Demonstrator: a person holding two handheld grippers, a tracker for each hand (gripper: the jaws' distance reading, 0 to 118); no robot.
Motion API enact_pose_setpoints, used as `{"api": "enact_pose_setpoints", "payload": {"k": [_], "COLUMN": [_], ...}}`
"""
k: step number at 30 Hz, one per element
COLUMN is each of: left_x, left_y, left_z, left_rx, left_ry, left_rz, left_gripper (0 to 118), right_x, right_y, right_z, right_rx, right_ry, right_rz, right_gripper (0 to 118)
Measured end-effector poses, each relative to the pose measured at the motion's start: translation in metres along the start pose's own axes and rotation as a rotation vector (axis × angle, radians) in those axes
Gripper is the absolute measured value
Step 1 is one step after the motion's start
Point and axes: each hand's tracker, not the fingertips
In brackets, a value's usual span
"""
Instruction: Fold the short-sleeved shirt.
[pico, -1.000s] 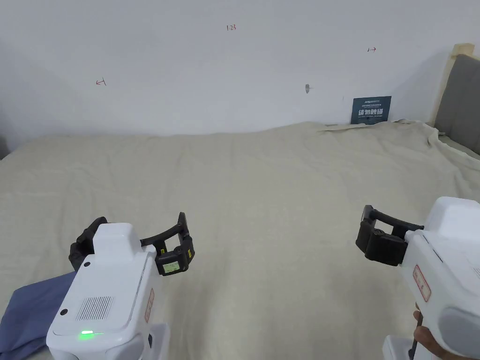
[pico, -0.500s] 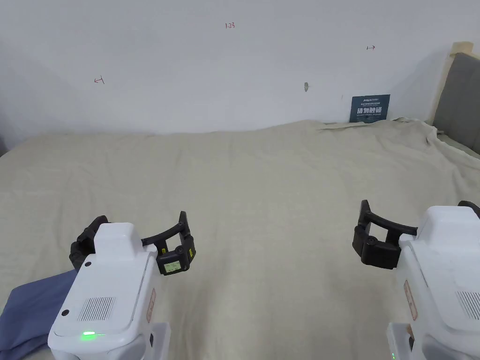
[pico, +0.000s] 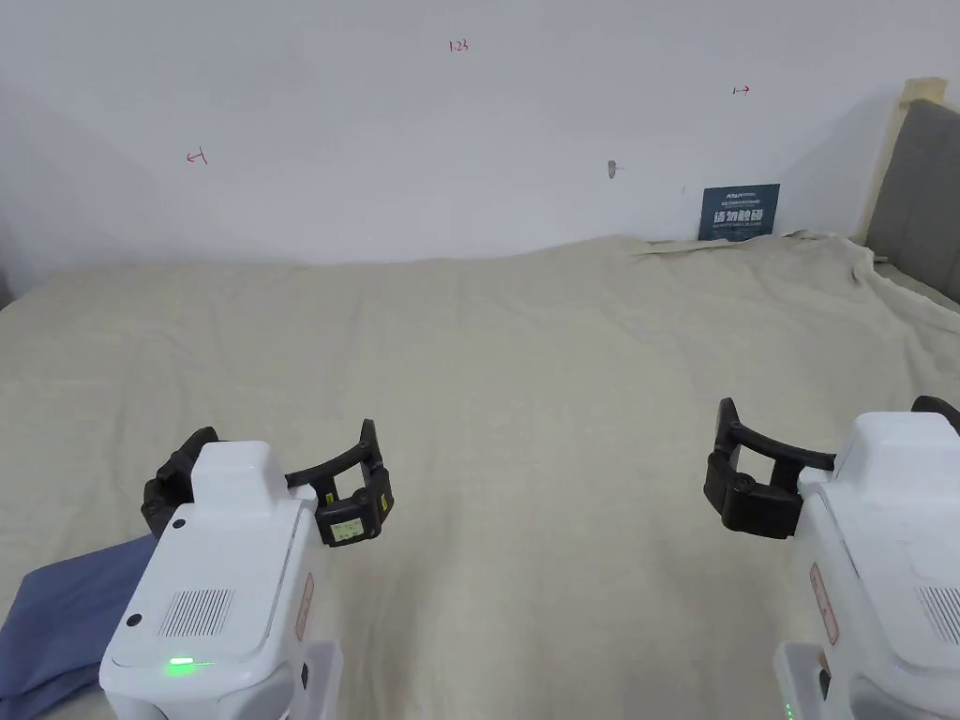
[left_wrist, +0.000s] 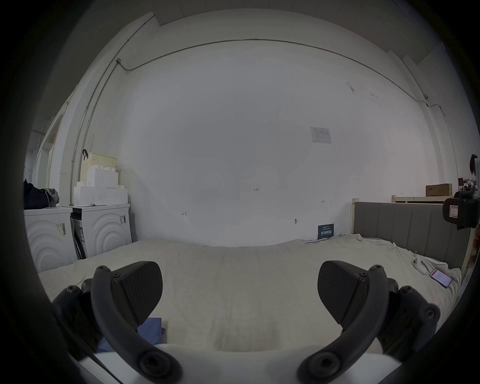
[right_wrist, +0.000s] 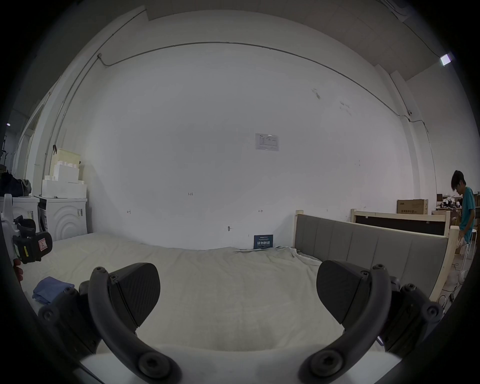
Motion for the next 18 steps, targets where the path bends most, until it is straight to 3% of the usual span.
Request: {"api": "enact_pose_setpoints", "payload": {"k": [18], "left_x": [0.0037], "left_y": [0.0021], "left_z": [0.0002], "left_rx": [0.007], "left_ry": [-0.008], "left_rz": [-0.003], "left_gripper": [118], "right_x": [0.0028], "right_y": [0.0013], "right_z": [0.0022], "right_rx": [0.002], "right_ry": [0.0], "right_rz": [0.007], "right_gripper": [118]}}
